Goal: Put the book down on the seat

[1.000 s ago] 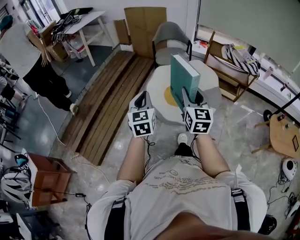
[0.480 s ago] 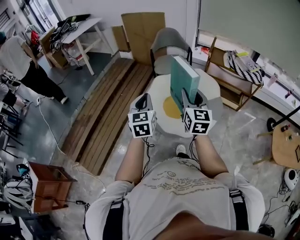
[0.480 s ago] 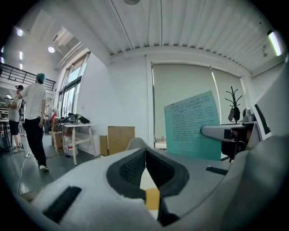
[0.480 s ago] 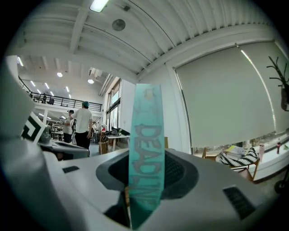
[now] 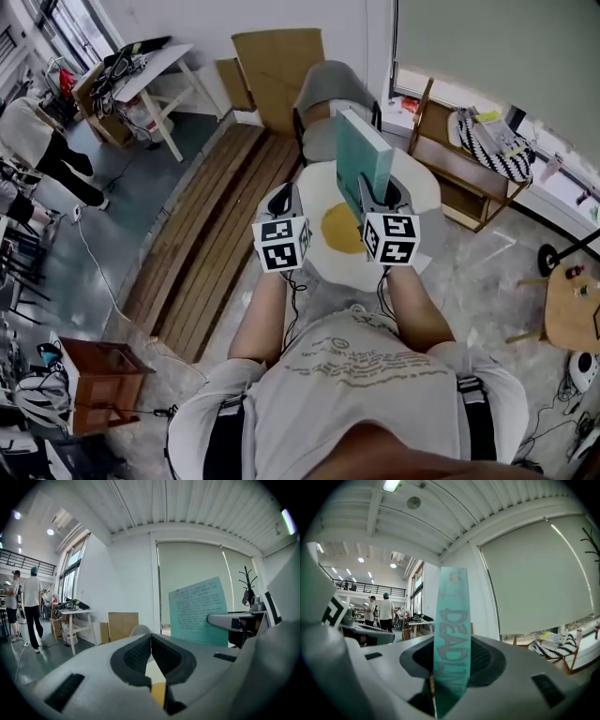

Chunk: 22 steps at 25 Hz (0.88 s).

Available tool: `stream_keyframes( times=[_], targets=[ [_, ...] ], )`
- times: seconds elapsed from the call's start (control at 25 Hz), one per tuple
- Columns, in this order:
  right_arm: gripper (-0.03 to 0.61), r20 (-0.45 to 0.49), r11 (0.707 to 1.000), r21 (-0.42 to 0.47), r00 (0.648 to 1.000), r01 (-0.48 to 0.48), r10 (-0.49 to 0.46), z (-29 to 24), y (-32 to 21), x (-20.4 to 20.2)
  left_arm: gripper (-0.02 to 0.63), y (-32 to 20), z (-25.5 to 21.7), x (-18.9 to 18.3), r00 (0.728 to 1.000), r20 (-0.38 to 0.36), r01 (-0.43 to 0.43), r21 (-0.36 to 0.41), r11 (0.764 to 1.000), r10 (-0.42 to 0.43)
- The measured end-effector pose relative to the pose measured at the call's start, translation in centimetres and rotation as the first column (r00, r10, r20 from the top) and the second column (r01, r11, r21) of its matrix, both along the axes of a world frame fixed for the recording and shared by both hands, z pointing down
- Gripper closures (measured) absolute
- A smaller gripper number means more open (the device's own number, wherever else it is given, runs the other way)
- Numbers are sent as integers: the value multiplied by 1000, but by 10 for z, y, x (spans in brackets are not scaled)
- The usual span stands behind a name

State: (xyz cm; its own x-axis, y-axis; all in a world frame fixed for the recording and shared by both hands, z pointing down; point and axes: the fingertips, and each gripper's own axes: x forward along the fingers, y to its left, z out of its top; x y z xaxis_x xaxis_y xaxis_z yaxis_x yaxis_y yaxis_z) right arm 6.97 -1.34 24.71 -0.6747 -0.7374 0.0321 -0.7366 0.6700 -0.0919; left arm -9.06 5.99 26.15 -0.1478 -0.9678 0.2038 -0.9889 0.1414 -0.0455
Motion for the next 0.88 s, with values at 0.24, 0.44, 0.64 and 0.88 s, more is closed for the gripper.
stream_keyframes(
  times=[0.24,0.44,0.64,0.88],
  targets=[
    [413,-12,1000,-8,1000,26,-26,4,-49,-9,594,-46,4,-5,1000,-12,18,-8,1000,-18],
    [413,-12,998,-20,998,60,-60,10,-84,-18,594,-79,12,-12,999,-16,35,-24,999,-35],
    [413,-18,996,-52,997,79,-80,23,-113,-24,594,-105,23,-13,999,-14,46,-55,997,-47],
    [413,-5,992,-94,997,79,-80,43,-131,-26,594,-122,43,-17,999,-21,45,-109,993,-47]
  ],
)
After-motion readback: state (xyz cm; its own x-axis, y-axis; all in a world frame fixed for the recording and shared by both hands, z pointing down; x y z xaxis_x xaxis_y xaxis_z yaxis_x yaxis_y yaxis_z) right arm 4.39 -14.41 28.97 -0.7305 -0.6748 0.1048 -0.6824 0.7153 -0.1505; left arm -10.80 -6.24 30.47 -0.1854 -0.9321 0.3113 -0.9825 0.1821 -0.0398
